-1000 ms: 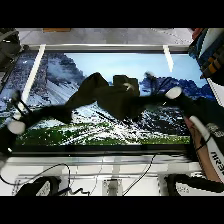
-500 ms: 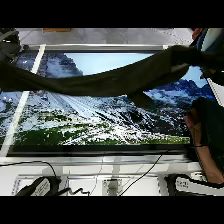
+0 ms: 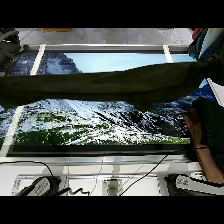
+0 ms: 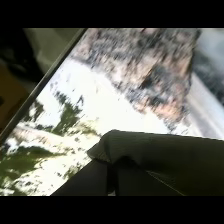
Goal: Fold the clothes and pants, and hang the long-sleeved shirts on hangers.
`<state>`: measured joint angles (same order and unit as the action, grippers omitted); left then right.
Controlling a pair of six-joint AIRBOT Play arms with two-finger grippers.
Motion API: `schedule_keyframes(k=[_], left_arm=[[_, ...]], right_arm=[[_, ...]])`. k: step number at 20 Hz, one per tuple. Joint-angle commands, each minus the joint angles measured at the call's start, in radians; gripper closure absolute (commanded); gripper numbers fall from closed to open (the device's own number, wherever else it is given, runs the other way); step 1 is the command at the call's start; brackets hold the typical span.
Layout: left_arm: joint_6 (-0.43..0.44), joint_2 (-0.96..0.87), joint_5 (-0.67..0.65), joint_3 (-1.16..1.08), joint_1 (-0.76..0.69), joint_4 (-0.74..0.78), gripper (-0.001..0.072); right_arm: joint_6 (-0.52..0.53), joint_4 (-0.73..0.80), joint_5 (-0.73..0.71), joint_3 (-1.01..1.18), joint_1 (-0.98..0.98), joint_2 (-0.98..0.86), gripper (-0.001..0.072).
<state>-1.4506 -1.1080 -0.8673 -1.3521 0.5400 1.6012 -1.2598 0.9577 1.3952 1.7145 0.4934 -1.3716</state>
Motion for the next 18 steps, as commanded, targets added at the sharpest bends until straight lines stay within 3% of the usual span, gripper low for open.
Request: schedule_keyframes(k=[1,4,7,9,13,16,18], left_arm=[[0.000,-0.076,-0.094,-0.002,0.011,0.053,0.0688],[0.002,-0.151,-0.179,-0.002,0.010,0.033,0.0687],[0.127,-0.195,-0.269,-0.002,0.013,0.054,0.0687],[0.254,-0.206,-0.367,0.005,0.019,0.089,0.0688],[0.276,-0.211,-0.491,0.100,0.050,0.237,0.0688],[0.404,-0.208,-0.506,0.201,0.097,0.269,0.0688],[0.409,-0.208,-0.506,0.238,0.119,0.285,0.0688]], right_arm=[[-0.031,0.041,0.052,-0.116,0.010,0.048,0.0678],[-0.002,0.049,0.012,-0.368,0.011,0.174,0.0678],[0.001,0.127,0.073,-0.589,0.011,0.299,0.0677],[0.005,0.226,0.168,-0.664,0.011,0.350,0.0677],[0.004,0.318,0.300,-0.745,0.011,0.383,0.0677],[-0.008,0.320,0.323,-0.825,0.010,0.382,0.0677],[-0.008,0.322,0.344,-0.877,0.010,0.382,0.0677]])
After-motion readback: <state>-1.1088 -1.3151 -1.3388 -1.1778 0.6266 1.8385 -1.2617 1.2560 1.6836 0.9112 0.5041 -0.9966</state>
